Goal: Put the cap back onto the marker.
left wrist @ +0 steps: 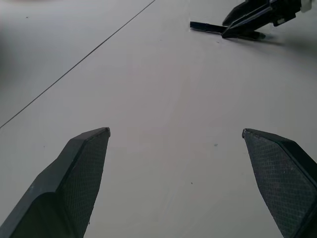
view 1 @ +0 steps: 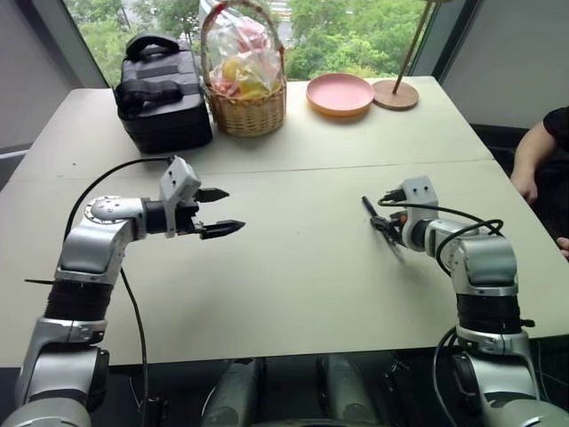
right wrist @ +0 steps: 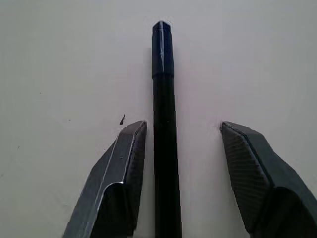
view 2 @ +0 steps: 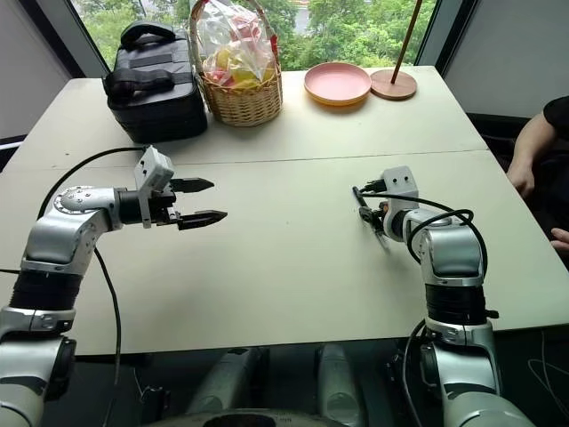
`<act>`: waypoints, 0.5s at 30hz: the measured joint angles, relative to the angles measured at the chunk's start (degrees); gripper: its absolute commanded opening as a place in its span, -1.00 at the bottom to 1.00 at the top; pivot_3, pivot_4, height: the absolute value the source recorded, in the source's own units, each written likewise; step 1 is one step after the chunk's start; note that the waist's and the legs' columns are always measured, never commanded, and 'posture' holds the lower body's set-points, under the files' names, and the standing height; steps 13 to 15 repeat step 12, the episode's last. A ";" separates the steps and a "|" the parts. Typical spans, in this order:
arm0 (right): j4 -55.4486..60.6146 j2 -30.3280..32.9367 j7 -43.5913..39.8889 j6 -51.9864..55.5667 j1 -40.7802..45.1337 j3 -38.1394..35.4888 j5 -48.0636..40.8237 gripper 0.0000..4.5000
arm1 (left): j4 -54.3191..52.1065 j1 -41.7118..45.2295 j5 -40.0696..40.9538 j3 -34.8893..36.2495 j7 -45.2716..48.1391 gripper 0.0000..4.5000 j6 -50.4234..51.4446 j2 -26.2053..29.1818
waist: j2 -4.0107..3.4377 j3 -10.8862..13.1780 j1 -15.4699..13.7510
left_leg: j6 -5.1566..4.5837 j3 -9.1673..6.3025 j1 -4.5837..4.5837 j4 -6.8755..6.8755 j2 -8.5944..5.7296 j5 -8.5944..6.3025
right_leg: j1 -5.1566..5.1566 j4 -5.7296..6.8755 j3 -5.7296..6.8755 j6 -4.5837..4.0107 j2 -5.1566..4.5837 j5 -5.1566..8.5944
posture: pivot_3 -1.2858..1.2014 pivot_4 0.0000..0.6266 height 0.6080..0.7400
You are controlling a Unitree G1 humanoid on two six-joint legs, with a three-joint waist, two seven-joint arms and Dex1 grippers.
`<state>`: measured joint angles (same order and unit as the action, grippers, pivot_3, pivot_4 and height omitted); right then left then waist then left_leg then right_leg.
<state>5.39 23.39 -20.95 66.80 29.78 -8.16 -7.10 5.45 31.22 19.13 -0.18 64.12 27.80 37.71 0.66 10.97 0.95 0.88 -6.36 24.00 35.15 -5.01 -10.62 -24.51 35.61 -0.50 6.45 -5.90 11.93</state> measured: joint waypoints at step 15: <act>2.42 10.19 -7.50 -32.60 -7.86 -3.28 -1.23 0.99 | 2.84 -4.20 1.61 6.16 -6.58 1.00 -2.76 -1.64 | 0.04 -0.01 -0.22 | -0.05 -0.01 0.02 -0.05 0.02 -0.03 | 0.13 -0.26 0.09 0.11 0.01 0.00 | 0.03 -0.52 1.00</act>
